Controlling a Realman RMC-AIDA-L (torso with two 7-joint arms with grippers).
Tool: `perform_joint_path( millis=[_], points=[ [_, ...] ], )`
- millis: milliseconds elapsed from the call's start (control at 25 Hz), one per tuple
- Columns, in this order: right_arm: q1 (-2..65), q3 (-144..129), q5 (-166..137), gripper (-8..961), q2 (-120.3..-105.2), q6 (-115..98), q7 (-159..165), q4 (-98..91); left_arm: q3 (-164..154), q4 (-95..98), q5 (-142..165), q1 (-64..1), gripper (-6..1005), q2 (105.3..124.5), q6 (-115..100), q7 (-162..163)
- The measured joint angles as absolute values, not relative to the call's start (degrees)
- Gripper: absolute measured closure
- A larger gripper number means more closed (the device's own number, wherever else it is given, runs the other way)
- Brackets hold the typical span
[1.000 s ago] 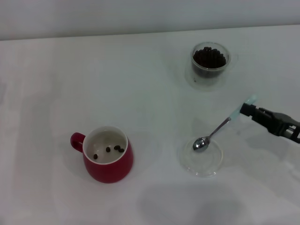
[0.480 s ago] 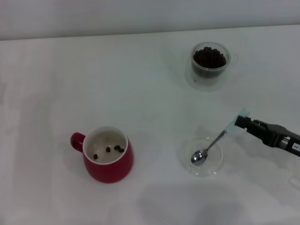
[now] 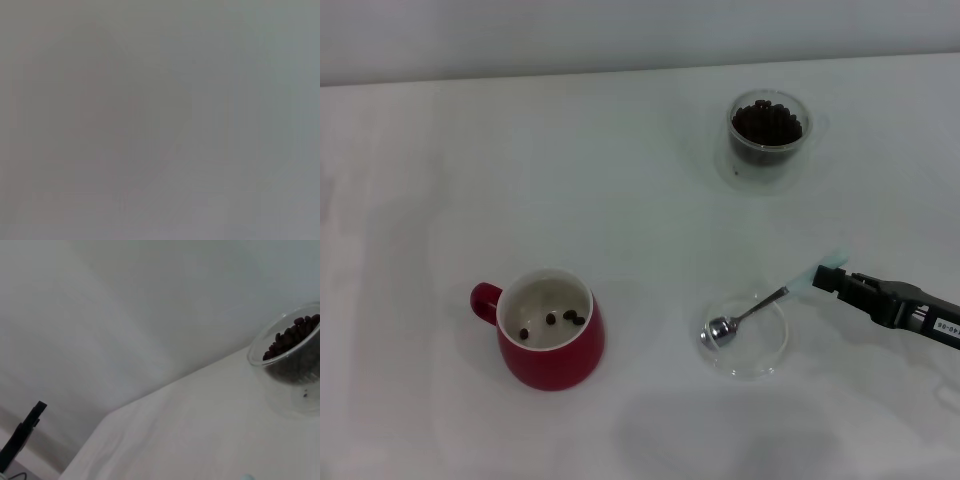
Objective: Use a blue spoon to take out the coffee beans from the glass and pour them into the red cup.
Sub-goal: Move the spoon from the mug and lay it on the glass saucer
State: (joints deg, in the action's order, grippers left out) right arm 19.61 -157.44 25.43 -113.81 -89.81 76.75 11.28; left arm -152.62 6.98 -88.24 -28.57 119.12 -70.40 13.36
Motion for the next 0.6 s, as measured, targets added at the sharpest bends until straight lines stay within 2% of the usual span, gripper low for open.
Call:
perform_joint_path(
  millis=[440, 600],
  points=[
    [19.4, -157.6, 24.6, 740, -113.45, -87.5, 77.7, 11.7, -152.9, 7.0, -88.2, -28.5, 108, 119.28, -70.5, 13.4],
    [19.4, -157.6, 24.6, 706, -113.38, -87.0, 77.9, 11.7, -152.9, 7.1, -88.2, -28.5, 108, 119.27, -70.5, 13.4]
  ],
)
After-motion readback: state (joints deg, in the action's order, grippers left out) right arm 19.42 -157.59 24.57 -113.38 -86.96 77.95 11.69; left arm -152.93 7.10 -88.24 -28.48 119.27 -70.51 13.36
